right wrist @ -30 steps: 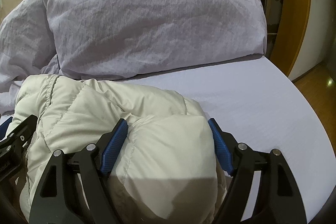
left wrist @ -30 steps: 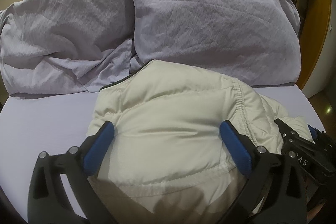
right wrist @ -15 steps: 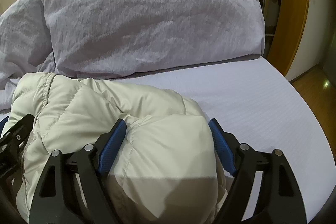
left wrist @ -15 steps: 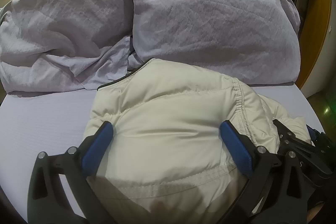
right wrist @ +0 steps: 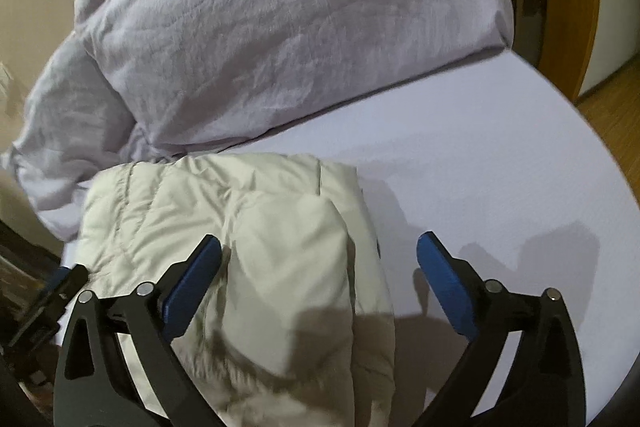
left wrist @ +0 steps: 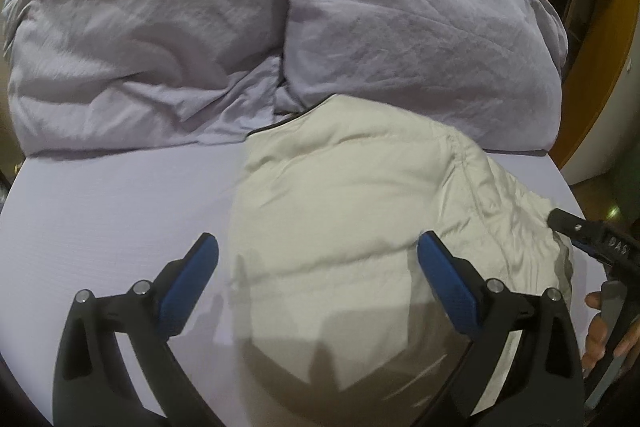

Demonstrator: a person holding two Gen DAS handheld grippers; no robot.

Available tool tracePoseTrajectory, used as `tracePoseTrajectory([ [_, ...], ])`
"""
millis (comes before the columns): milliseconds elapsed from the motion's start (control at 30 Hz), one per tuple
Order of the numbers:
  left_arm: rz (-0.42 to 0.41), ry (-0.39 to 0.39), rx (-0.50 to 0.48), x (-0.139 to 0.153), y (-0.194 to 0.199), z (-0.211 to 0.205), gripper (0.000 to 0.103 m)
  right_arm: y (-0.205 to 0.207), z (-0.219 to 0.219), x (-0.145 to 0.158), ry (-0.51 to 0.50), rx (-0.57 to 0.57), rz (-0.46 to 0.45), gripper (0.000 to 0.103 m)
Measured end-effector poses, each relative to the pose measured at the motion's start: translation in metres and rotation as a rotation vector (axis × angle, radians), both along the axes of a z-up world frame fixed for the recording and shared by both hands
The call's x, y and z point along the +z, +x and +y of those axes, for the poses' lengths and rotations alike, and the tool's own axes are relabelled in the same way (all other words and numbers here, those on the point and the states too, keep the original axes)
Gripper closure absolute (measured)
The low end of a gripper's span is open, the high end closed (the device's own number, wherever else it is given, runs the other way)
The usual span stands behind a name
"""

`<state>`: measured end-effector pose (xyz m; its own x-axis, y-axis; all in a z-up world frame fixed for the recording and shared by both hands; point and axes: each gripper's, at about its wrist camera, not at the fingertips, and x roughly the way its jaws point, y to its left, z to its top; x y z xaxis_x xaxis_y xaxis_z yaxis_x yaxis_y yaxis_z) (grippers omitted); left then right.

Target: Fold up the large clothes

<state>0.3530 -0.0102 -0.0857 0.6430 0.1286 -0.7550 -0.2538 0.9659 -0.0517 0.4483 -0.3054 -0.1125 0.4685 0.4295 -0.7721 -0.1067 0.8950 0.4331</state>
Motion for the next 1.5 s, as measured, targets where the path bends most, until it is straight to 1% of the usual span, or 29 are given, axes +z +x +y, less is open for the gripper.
tracePoseTrajectory([
  [133, 0.035, -0.111, 0.02, -0.001, -0.016, 0.019, 0.004, -0.002, -0.013, -0.015, 0.126, 0.031, 0.12, 0.001],
  [167, 0.045, -0.141, 0.024, -0.003, -0.018, 0.023, 0.004, -0.003, -0.015, -0.022, 0.174, 0.035, 0.168, 0.001],
  [200, 0.053, -0.166, 0.024, -0.005, -0.02, 0.026, 0.004, -0.005, -0.015, -0.026, 0.197, 0.037, 0.194, 0.001],
  [300, 0.072, -0.204, 0.019, -0.011, -0.022, 0.028, 0.004, -0.008, -0.013, -0.038, 0.261, 0.045, 0.266, 0.001],
  [367, 0.086, -0.231, 0.009, -0.016, -0.021, 0.028, 0.003, -0.011, -0.01, -0.04, 0.272, 0.054, 0.287, 0.001],
  [467, 0.093, -0.284, 0.002, -0.024, -0.019, 0.029, 0.003, -0.008, -0.004, -0.045, 0.276, 0.062, 0.308, 0.001],
  [500, 0.095, -0.31, 0.004, -0.027, -0.018, 0.031, 0.002, -0.007, -0.001, -0.046, 0.276, 0.066, 0.315, 0.001],
  [533, 0.097, -0.353, 0.006, -0.031, -0.017, 0.034, 0.002, -0.006, 0.002, -0.046, 0.277, 0.07, 0.319, 0.001],
  [633, 0.094, -0.422, 0.016, -0.038, -0.014, 0.04, 0.002, -0.004, 0.012, -0.051, 0.287, 0.085, 0.338, 0.001],
  [767, 0.093, -0.484, 0.016, -0.041, -0.011, 0.046, 0.002, -0.006, 0.015, -0.057, 0.326, 0.08, 0.338, 0.001],
  [833, 0.09, -0.516, 0.009, -0.042, -0.012, 0.049, 0.006, -0.005, 0.016, -0.059, 0.353, 0.072, 0.338, 0.001],
  [900, 0.087, -0.543, 0.006, -0.041, -0.012, 0.053, 0.014, -0.005, 0.016, -0.061, 0.392, 0.06, 0.331, 0.002],
  [933, 0.084, -0.565, 0.005, -0.041, -0.013, 0.056, 0.016, -0.007, 0.015, -0.062, 0.412, 0.055, 0.326, 0.006],
  [967, 0.081, -0.578, 0.003, -0.041, -0.014, 0.059, 0.02, -0.009, 0.015, -0.063, 0.438, 0.048, 0.32, 0.008],
  [1000, 0.08, -0.594, 0.001, -0.041, -0.015, 0.063, 0.024, -0.01, 0.015, -0.064, 0.463, 0.042, 0.314, 0.012],
  [1033, 0.078, -0.611, -0.006, -0.04, -0.016, 0.067, 0.026, -0.012, 0.014, -0.064, 0.488, 0.035, 0.307, 0.017],
  [1100, 0.076, -0.628, -0.026, -0.037, -0.017, 0.074, 0.033, -0.013, 0.013, -0.064, 0.514, 0.025, 0.301, 0.021],
  [1200, 0.071, -0.626, -0.04, -0.03, -0.017, 0.083, 0.037, -0.01, 0.021, -0.06, 0.545, 0.025, 0.286, 0.03],
  [1233, 0.065, -0.621, -0.041, -0.027, -0.017, 0.09, 0.038, -0.009, 0.027, -0.057, 0.555, 0.03, 0.281, 0.034],
  [1300, 0.055, -0.615, -0.034, -0.022, -0.018, 0.101, 0.039, -0.008, 0.038, -0.054, 0.567, 0.047, 0.276, 0.038],
  [1500, 0.028, -0.592, -0.001, -0.011, -0.02, 0.144, 0.04, 0.003, 0.082, -0.05, 0.6, 0.094, 0.267, 0.044],
])
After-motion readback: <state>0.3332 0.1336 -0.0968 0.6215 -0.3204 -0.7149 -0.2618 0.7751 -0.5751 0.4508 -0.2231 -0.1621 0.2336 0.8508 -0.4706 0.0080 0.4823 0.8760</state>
